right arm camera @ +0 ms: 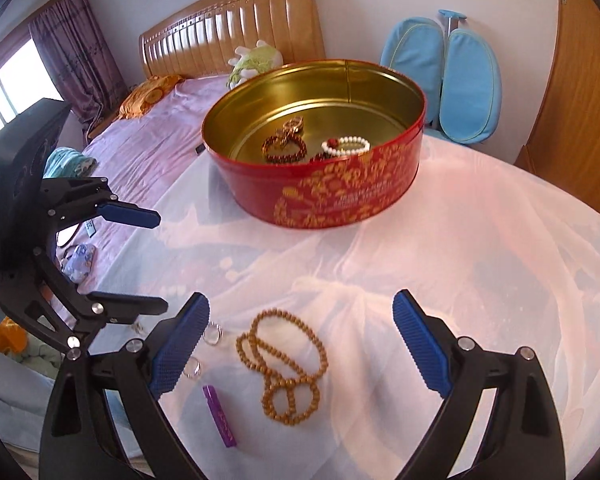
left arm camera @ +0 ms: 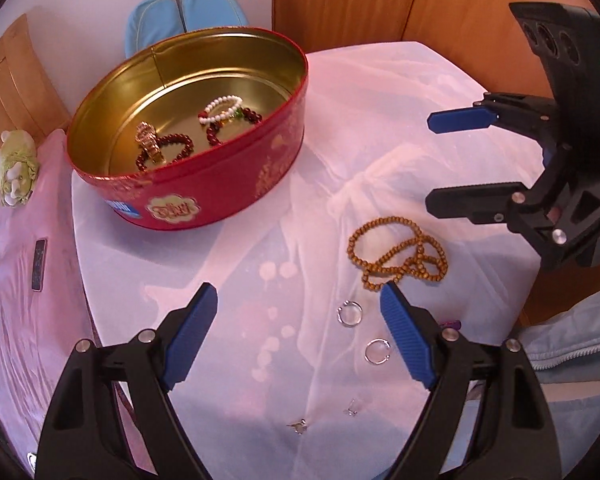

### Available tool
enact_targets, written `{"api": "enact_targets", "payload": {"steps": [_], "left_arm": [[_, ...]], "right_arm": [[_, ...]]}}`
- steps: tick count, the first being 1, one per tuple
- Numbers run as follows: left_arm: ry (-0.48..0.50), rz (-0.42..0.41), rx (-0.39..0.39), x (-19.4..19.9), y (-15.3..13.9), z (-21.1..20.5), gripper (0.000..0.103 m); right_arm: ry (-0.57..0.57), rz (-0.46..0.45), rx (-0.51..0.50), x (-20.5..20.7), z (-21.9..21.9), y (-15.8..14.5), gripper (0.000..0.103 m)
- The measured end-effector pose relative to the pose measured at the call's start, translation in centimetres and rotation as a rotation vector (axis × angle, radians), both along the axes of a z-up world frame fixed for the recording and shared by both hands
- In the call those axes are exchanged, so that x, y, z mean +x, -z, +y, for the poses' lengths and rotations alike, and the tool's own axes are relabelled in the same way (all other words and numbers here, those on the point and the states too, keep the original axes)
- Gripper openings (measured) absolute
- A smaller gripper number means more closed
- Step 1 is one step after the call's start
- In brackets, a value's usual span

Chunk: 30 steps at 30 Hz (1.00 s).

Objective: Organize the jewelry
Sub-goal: 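Withdraw both tools from the tin toward the wooden bead strand and rings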

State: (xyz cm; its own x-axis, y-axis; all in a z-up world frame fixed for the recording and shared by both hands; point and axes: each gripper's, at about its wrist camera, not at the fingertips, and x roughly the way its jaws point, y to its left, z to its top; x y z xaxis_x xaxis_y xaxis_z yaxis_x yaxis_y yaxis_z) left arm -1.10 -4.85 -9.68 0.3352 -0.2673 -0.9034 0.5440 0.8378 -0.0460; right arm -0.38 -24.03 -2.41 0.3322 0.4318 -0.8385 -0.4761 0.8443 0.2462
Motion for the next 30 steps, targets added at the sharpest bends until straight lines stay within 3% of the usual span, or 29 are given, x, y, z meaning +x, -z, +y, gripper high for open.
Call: {"api": "enact_targets", "payload": {"steps": [11,17,30], "left_arm": [[0.005,0.03,0.002,-1.4,2.8,-1.1,0.082],[0.032,0.027,0.045,-1.5,3.7,-2.0,0.082],[0.035,0.042,0.041,-1.4,4.1,-2.0,0.082]], "right_arm": [[-0.039,0.036,-0.059,-2.7,0.3,2.3,0.094],[-0.043,0.065,-0.107,-3.1,0.7,4.0,0.094],[-0.057,0.079,-0.127,-3.3,1.0,4.7,0.094]]}}
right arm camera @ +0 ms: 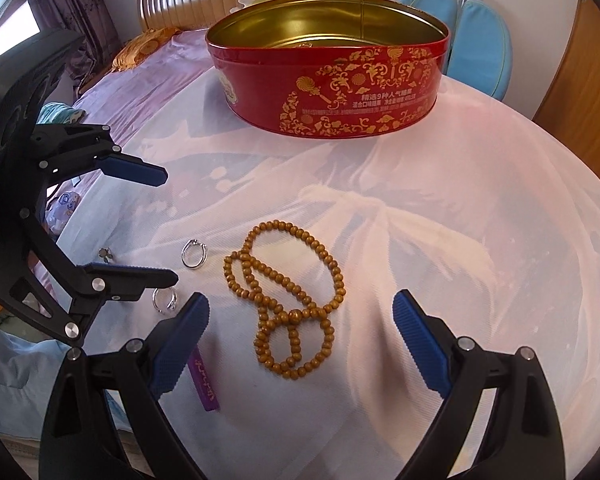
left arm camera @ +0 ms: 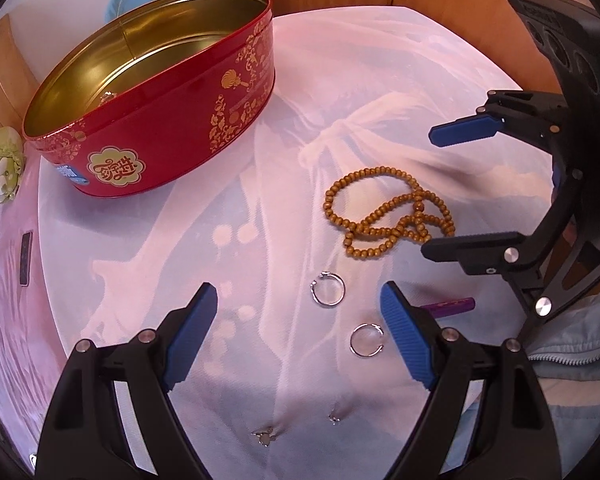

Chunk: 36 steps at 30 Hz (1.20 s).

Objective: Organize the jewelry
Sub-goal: 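Withdraw both tools from the tin toward the wooden bead strand and rings, then grasp a silver ring with the left tool while the right tool grasps the wooden bead strand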

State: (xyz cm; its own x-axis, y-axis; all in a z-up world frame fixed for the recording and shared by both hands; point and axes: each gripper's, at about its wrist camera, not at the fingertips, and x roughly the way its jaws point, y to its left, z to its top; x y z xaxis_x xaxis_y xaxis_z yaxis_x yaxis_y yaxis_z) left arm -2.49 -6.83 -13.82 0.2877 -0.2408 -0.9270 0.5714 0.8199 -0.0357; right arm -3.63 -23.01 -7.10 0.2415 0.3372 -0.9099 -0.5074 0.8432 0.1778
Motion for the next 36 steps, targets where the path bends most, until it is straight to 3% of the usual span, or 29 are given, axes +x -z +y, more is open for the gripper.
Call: {"api": "enact_targets", "payload": {"steps": [10,19,25,26,27,28,29,36], "left_arm": [[-0.026,0.031,0.003,0.7,1.1,0.3,0.082],[-0.013,0.003,0.017,0.7,1.9,-0.5,0.082],[-0.021,-0.023,0.026,0.8,2.4,-0.6,0.079],[-0.015,-0.04,0.018,0.6,2.2,-0.6,0.073],[-0.001,-0.056,0.006,0.4,2.0,-0.5,0.046],[0.006,-0.06,-0.001,0.4,1.7,-0.5,0.02],[-0.002,-0.044,-0.013,0.5,1.7,-0.4,0.02],[-0.019,-0.015,-0.055,0.6,1.8,0.3,0.02]], "right_arm": [[0.004,0.012,-0.06,0.1,0.6,1.2,0.094],[0.006,0.031,-0.086,-0.3,0.7,2.1,0.094],[0.002,-0.012,-0.088,-1.0,0.4,2.2,0.091],[-0.021,-0.04,-0.091,-1.4,0.6,2.0,0.077],[-0.041,-0.057,-0.075,-1.7,0.8,1.7,0.046],[-0.051,-0.058,-0.07,-1.7,1.0,1.5,0.028],[-0.054,-0.045,-0.075,-1.7,1.2,1.4,0.011],[-0.034,-0.016,-0.048,-1.3,0.8,1.3,0.011]]}}
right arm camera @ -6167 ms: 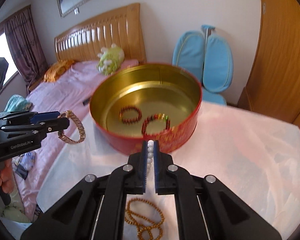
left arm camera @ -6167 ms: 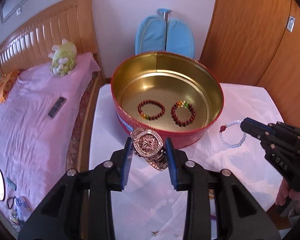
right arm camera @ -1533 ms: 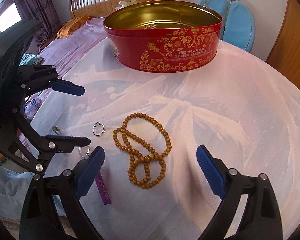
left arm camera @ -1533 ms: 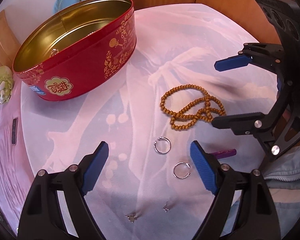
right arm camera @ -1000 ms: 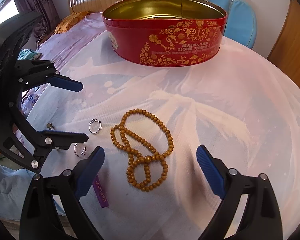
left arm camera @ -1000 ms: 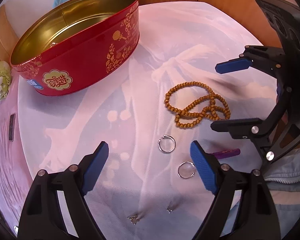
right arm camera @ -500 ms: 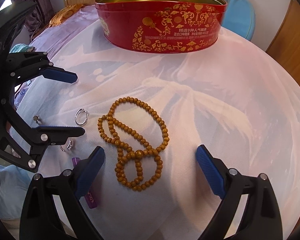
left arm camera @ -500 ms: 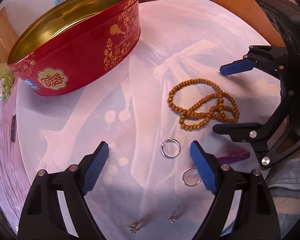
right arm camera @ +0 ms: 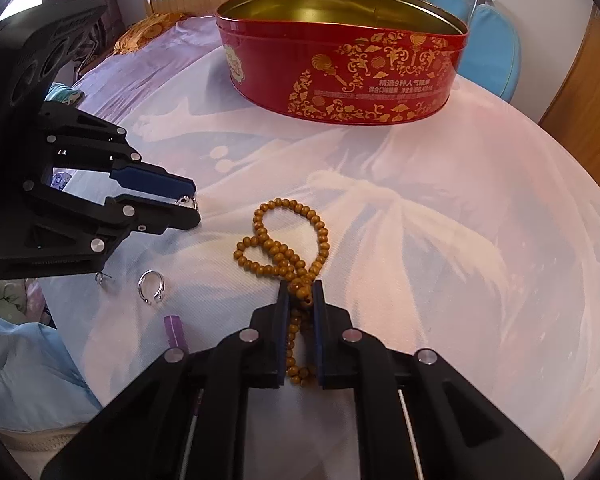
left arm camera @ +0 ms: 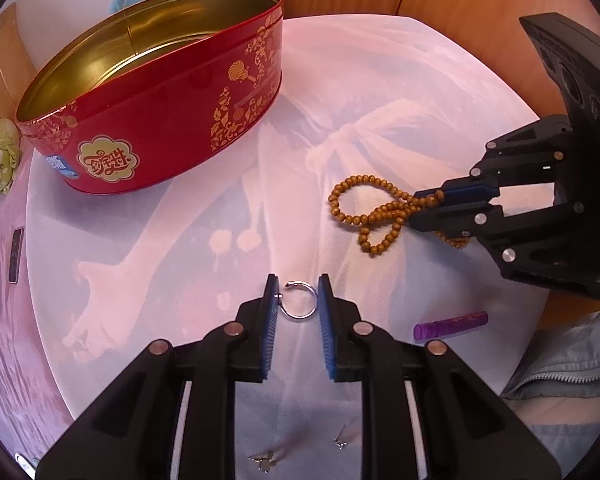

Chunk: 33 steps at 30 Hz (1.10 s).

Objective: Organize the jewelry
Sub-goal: 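Grasp a silver ring with the left tool while the right tool grasps the wooden bead strand, then carry the ring and wooden bead strand over the tin and lower them inside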

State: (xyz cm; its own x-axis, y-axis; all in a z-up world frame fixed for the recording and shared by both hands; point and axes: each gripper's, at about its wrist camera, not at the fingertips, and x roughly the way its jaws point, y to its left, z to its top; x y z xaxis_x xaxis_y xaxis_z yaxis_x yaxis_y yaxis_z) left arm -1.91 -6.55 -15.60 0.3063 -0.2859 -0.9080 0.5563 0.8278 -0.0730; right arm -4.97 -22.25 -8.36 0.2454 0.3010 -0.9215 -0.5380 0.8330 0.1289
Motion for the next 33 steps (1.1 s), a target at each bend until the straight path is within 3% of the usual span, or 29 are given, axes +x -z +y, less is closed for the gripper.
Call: {"api": "enact_targets", "payload": {"steps": [7,13,21,33], "left_arm": [[-0.02,-0.015,-0.018,0.2,-1.2,0.8,0.02],[-0.052,-0.111,0.026,0.7,-4.2,1.3,0.02],[-0.158,-0.2,-0.039,1.7,-9.7,3.2,0.02],[-0.223,-0.243,-0.071,2.2,-13.8,5.6,0.02]], "right_arm": [[0.025,-0.019,0.058,0.0,-0.4,-1.6,0.011],[0.049,-0.09,0.137,0.8,-0.1,-5.5,0.011],[0.082,-0.192,0.234,1.5,-0.2,-10.3,0.011],[0.085,-0.314,0.273,2.4,0.3,-14.6,0.011]]}}
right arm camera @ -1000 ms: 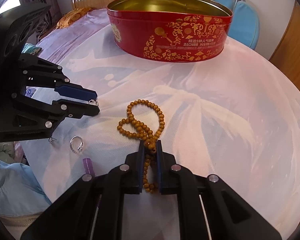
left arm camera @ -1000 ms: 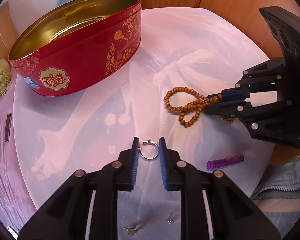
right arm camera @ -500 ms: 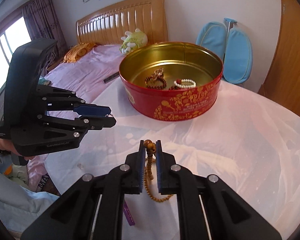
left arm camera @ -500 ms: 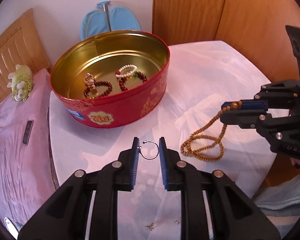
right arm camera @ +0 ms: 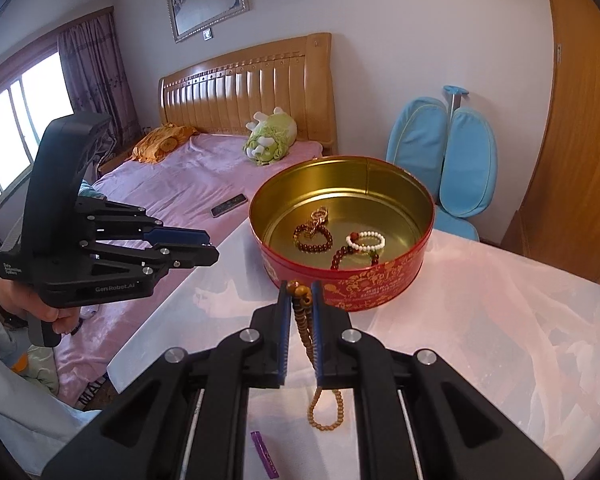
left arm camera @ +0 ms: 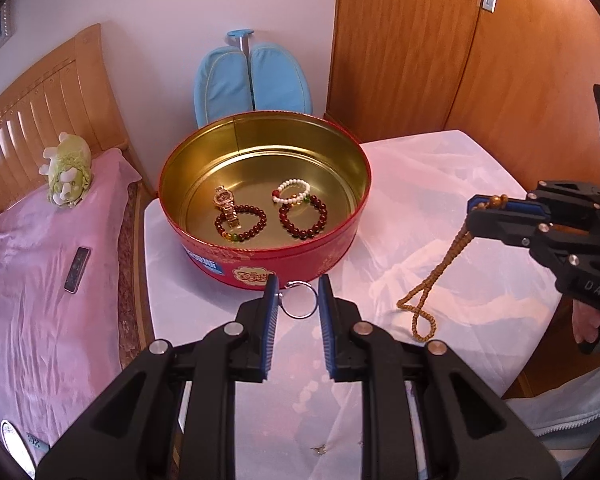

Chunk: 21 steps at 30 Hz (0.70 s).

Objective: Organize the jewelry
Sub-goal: 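Carry the ring and wooden bead strand over the tin and lower them inside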

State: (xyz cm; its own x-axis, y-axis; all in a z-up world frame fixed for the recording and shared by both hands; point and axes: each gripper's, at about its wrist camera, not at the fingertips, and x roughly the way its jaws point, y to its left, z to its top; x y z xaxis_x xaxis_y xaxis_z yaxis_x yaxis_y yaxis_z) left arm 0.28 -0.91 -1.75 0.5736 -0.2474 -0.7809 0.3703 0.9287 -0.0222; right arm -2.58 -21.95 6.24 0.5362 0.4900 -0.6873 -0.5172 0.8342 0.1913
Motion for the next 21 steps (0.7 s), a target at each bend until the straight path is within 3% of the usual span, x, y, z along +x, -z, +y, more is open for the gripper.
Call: {"api": "enact_targets", "payload": {"steps": [15,21], "left_arm": [[-0.018,-0.113,0.003,3.5,-5.1,1.4,0.02],[0.002,-0.151,0.019,5.9,-6.9,0.9,0.02]], "right_arm": [[0.009,-0.188,0.007,4.9,0.5,-6.8,0.011],[-0.001,-0.224,0.026,7.6,1.0,-8.7,0.011]]}}
